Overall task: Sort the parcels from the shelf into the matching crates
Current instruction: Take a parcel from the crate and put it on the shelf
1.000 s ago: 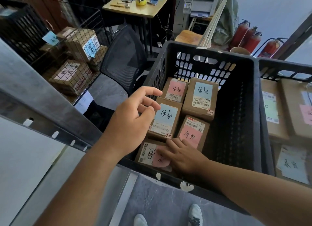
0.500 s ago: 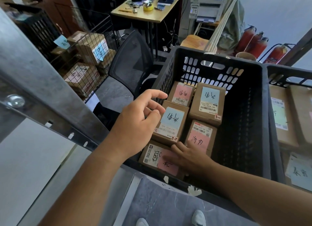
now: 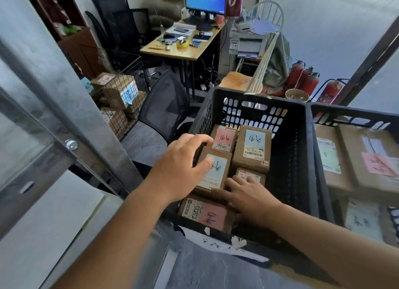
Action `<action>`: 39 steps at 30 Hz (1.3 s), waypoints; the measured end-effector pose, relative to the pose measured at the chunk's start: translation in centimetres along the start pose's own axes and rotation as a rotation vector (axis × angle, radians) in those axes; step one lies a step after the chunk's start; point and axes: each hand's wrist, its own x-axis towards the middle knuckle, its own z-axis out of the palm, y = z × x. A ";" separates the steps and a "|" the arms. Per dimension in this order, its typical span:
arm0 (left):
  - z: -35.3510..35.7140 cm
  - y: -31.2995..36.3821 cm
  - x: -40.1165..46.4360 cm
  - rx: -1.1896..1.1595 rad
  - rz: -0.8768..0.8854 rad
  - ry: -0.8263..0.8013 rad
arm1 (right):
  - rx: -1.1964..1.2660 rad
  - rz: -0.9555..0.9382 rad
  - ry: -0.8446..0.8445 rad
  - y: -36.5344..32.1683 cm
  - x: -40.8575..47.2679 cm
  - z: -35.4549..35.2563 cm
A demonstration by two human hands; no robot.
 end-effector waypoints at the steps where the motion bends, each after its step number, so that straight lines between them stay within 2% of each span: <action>1: -0.2 0.2 0.0 0.046 0.018 0.003 | 0.019 0.042 0.039 0.4 -0.7 -1.2; 7: -2.3 2.9 -1.2 0.120 0.102 0.080 | 0.116 0.272 0.298 1.8 -6.4 -8.9; 12: -4.1 6.6 -3.8 0.148 0.100 0.197 | 0.182 0.290 0.473 2.3 -10.0 -13.4; 17: -5.3 11.2 -8.8 0.191 0.022 0.401 | 0.190 0.080 0.590 2.6 -12.1 -16.6; 21: -4.6 15.8 -14.9 0.199 -0.130 0.591 | 0.206 -0.148 0.650 1.5 -14.0 -18.9; 25: -4.3 19.9 -23.2 0.252 -0.283 0.705 | 0.254 -0.336 0.652 -2.5 -16.4 -21.3; 32: -5.2 25.0 -43.2 0.435 -0.556 0.969 | 0.274 -0.663 0.592 -16.2 -22.9 -26.0; 39: -3.9 30.7 -66.4 0.653 -0.854 1.107 | 0.295 -0.894 0.680 -32.4 -33.5 -28.3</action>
